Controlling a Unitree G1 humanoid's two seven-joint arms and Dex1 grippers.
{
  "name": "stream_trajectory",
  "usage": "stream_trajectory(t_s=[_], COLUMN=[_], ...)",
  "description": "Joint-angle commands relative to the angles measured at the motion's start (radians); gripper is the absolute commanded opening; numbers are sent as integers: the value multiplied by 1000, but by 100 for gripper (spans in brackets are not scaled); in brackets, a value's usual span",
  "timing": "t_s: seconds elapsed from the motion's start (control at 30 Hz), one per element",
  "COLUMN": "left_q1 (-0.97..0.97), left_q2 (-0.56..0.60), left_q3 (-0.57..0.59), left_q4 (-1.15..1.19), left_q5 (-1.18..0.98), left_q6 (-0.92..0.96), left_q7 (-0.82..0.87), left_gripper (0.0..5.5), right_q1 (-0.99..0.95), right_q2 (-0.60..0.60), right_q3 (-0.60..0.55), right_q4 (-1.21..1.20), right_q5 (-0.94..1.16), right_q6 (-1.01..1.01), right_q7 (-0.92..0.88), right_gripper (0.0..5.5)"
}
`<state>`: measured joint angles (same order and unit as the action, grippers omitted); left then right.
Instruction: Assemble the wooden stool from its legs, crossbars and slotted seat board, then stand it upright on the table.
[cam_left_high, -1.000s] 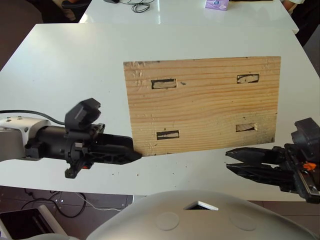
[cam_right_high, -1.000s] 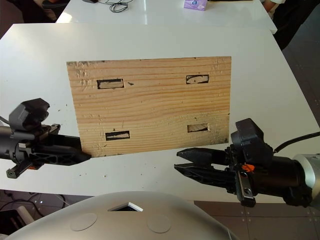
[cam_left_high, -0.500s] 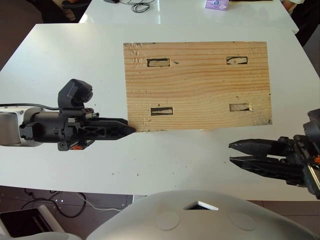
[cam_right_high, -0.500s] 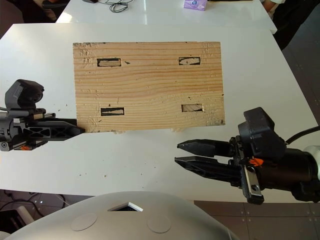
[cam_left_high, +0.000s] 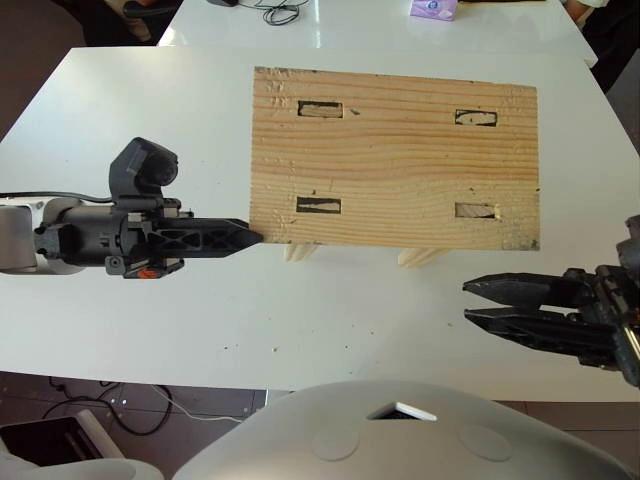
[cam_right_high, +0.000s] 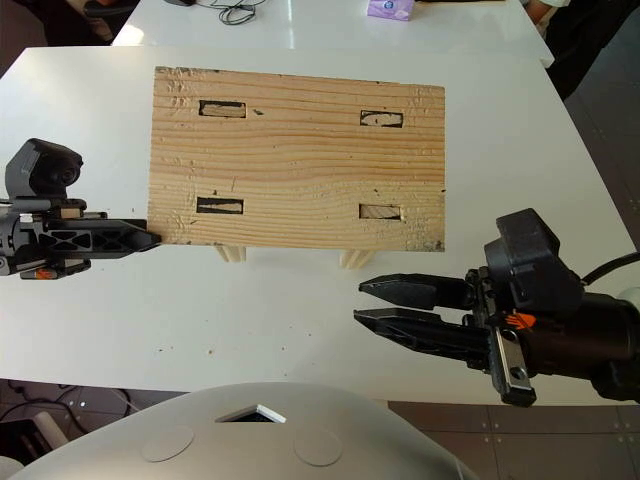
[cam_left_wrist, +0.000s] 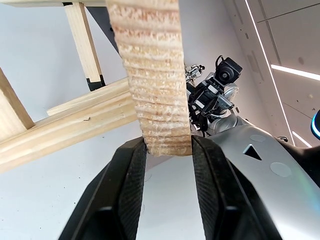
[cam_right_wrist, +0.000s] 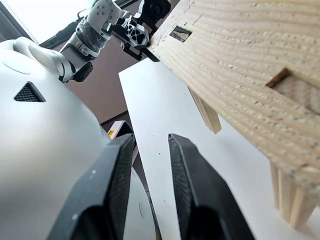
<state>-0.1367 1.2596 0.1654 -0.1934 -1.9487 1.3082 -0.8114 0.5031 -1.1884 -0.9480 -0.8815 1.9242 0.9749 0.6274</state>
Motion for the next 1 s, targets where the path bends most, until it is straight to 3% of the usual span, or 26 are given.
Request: stream_trajectory(t_s=[0.03,0.6,0.87,1.0], left_q1=[-8,143,91,81], left_q2=[21,182,87,81], left_q3=[2,-49,-133,-139], left_q4=[11,60,24,5], left_q5=[-23,-23,-23,-23], left_q6=[14,105,-25,-23], left_q7=[-49,-207,60,83], left_gripper=[152,152,152,227], right_q1=[13,193,236,240], right_q2=[6,61,91,103], right_q3=[-22,-169,-147,-124], right_q4=[-6,-69,-123,-149], right_q5=[17,46,33,-7], right_q6=[19,62,17,9], right_q7=[5,109,76,72], right_gripper=[129,129,129,129])
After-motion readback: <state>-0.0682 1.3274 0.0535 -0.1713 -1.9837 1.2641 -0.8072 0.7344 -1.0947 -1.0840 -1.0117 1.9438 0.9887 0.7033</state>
